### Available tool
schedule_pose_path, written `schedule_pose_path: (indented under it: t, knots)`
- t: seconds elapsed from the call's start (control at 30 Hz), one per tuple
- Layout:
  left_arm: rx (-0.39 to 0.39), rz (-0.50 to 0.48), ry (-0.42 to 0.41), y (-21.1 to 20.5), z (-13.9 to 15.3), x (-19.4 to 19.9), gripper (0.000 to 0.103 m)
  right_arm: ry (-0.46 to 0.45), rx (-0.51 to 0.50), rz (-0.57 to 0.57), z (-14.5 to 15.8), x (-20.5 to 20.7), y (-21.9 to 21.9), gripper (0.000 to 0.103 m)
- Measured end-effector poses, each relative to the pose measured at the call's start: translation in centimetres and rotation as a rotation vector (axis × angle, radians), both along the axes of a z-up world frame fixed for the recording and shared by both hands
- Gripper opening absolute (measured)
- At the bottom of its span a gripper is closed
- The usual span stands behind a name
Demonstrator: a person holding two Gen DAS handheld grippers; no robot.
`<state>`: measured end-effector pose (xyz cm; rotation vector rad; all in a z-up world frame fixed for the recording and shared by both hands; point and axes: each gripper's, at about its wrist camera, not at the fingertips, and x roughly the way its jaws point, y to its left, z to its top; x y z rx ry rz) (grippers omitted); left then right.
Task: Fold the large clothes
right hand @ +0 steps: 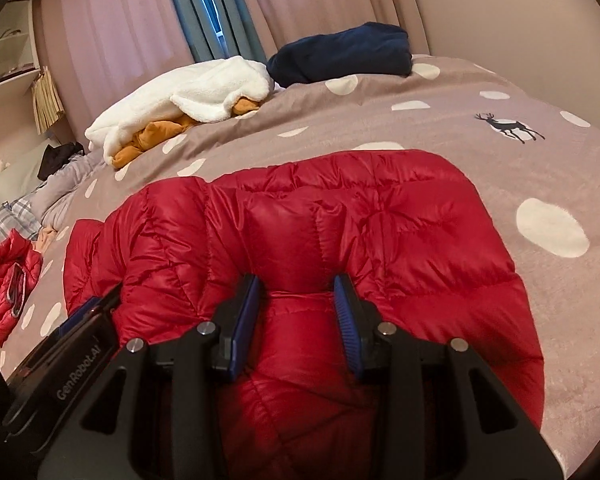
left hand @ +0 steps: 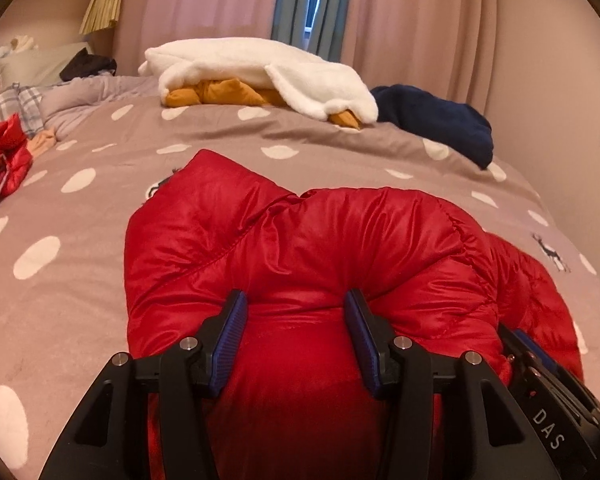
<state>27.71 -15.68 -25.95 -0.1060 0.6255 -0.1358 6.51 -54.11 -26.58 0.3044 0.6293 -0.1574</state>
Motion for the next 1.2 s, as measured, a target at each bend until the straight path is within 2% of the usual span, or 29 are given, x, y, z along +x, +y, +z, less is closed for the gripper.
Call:
schedule_pose_path:
  t: [0.07,0.2,0.27,0.33,0.37,0.4,0.5,0.6,0.67,0.73,0.83,0.9,0.97,1.07,1.13,1.2]
  knots:
    - [-0.005,0.013,-0.003,0.2,0.3,-0.2,0.053,-0.004,-0.005,-0.001,0.3,-0.2,0.2,0.038]
    - [0.014,0.058,0.038,0.9,1.6,-0.8,0.074,-0.016,-0.005,0.000,1.1,-0.8,0.3,0.039]
    - [-0.034,-0.011,0.085,2.3,3.0,-1.6,0.074,0.001,0.000,0.012,2.2,-1.4,0.2,0.043]
    - [-0.107,-0.038,0.090,4.3,4.2,-2.7,0.074,0.030,0.001,0.027,3.6,-2.3,0.1,0.063]
    - [-0.147,-0.027,0.075,5.7,4.9,-3.7,0.075,0.035,0.006,0.020,4.6,-3.1,-0.2,0.090]
    - [-0.178,-0.016,0.059,6.8,5.5,-4.4,0.082,0.035,0.017,0.008,5.4,-3.9,-0.6,0.103]
    - [-0.311,-0.014,0.059,10.8,6.2,-5.9,0.100,0.001,0.086,0.025,7.4,-6.4,-2.3,0.102]
    - [-0.478,-0.089,0.187,13.6,4.9,-5.4,0.100,-0.005,0.201,0.030,8.0,-8.2,-4.9,0.102]
    - [-0.561,-0.125,0.293,14.3,3.2,-4.9,0.101,0.000,0.326,0.009,7.2,-8.9,-7.0,0.102]
    - [-0.576,-0.123,0.350,14.2,1.6,-4.7,0.101,0.022,0.425,-0.015,5.9,-9.3,-8.2,0.103]
    - [-0.559,-0.158,0.391,12.8,-0.1,-4.6,0.101,0.075,0.587,-0.045,2.6,-9.6,-9.2,0.103]
    - [-0.595,-0.225,0.454,11.4,-1.6,-3.9,0.101,0.110,0.689,-0.031,0.6,-9.3,-9.0,0.103]
    - [-0.672,-0.310,0.516,9.2,-3.2,-3.1,0.101,0.126,0.781,0.016,-1.2,-8.9,-8.0,0.103]
    - [-0.781,-0.344,0.490,7.8,-4.0,-1.9,0.101,0.092,0.747,0.072,-1.2,-8.1,-5.8,0.103]
    - [-0.830,-0.370,0.506,6.9,-4.5,-0.9,0.101,0.108,0.822,0.146,-1.7,-6.8,-4.5,0.103]
    - [-0.854,-0.401,0.506,5.9,-4.9,0.2,0.101,0.112,0.849,0.139,-2.1,-5.7,-3.5,0.103]
